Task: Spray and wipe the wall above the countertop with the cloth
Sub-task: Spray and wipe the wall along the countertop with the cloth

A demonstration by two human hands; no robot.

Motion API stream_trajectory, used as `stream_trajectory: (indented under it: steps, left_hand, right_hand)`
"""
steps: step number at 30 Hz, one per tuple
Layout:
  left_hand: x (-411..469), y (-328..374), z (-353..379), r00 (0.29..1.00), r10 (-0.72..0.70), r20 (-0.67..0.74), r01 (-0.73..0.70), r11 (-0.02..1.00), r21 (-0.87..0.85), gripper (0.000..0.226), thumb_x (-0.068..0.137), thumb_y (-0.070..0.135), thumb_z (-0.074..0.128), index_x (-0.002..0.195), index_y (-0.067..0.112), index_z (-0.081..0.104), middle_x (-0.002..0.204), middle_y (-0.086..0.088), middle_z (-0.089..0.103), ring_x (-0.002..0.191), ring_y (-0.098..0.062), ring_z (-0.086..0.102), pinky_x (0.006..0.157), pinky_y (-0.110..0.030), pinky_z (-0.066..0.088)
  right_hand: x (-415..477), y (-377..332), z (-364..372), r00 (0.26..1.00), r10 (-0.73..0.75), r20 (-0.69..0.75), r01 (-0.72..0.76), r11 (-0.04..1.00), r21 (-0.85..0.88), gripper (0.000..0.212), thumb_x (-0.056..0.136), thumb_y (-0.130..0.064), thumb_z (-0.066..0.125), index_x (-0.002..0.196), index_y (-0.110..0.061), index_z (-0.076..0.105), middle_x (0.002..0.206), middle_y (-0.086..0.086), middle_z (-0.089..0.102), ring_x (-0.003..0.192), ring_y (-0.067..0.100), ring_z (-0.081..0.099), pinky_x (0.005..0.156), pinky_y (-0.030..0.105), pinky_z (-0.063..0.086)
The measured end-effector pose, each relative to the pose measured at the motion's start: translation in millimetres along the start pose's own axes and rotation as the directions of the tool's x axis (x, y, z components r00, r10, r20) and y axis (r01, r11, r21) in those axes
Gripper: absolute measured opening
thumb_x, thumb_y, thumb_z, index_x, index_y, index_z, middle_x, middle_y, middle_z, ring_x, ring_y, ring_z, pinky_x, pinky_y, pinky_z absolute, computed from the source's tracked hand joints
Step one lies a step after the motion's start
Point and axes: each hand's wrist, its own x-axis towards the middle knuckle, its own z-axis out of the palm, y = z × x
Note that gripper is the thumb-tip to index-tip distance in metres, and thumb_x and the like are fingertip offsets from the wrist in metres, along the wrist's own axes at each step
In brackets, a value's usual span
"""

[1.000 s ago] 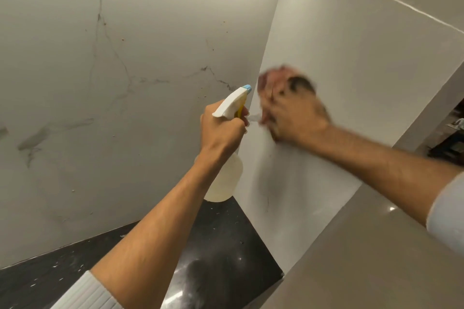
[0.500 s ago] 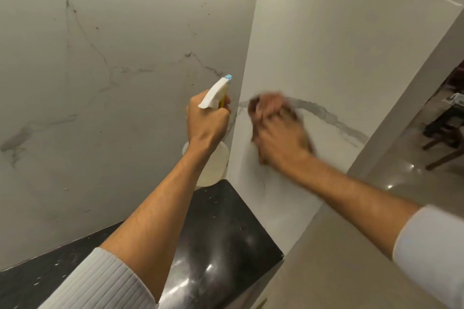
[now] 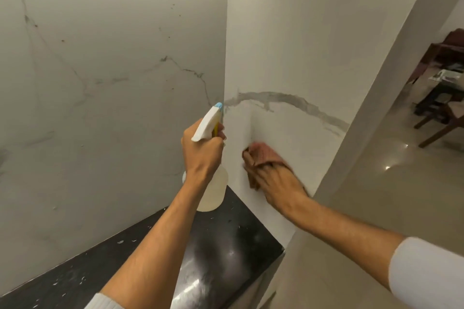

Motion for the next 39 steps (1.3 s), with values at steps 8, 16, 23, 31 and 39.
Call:
stream_trajectory:
  steps: [8,16,23,31,39]
  left_hand:
    - [-15,-16,-26,0.998,-0.040,-0.038,0.042,0.998,0.047,0.031,0.068,-0.017,0.052,0.076,0.010,0.065,0.078,-0.018,0.066,0.078,-0.042,0.065,0.061,-0.051,0.055]
    - [-24,-29,-45,0.993,-0.114,-0.012,0.115,0.990,0.088,0.031,0.068,-0.019,0.051,0.074,0.008,0.066,0.075,-0.012,0.067,0.072,-0.030,0.064,0.059,-0.038,0.050]
    - [-37,-43,-43,0.985,-0.174,0.004,0.172,0.980,0.104,0.036,0.068,-0.015,0.056,0.076,0.018,0.066,0.078,-0.011,0.068,0.082,-0.034,0.067,0.069,-0.053,0.058]
    - [-36,-25,-29,0.985,-0.168,0.024,0.166,0.982,0.086,0.044,0.071,-0.017,0.054,0.073,0.027,0.063,0.082,-0.012,0.069,0.083,-0.034,0.068,0.074,-0.055,0.058]
    - [-28,0,-22,0.999,-0.032,0.043,0.030,0.998,0.047,0.047,0.070,-0.016,0.059,0.074,0.030,0.061,0.076,0.004,0.065,0.075,-0.016,0.066,0.067,-0.033,0.058]
  right_hand:
    - [95,32,-21,0.975,0.221,0.019,-0.221,0.964,0.146,0.092,0.099,-0.053,0.038,0.153,0.006,-0.007,0.157,0.034,-0.013,0.144,0.055,-0.010,0.118,0.065,-0.002]
    - [74,-33,12,0.992,0.026,-0.120,-0.014,0.995,0.099,0.078,0.101,-0.036,0.041,0.155,0.004,0.000,0.162,0.026,0.007,0.149,0.041,0.007,0.119,0.051,-0.006]
    - [47,-87,13,0.966,-0.255,0.051,0.254,0.967,0.022,0.093,0.095,-0.055,0.045,0.155,-0.003,-0.003,0.156,0.038,-0.011,0.140,0.062,-0.012,0.112,0.072,-0.008]
    - [16,5,1,0.999,0.042,0.016,-0.044,0.856,0.515,0.048,0.100,-0.008,0.043,0.147,-0.002,0.038,0.125,0.013,0.061,0.108,0.028,0.062,0.088,0.037,0.049]
    - [-11,23,-22,0.996,-0.085,0.035,0.081,0.992,0.100,0.071,0.102,-0.017,0.040,0.153,0.008,-0.004,0.160,0.028,-0.010,0.149,0.044,-0.006,0.116,0.051,-0.012]
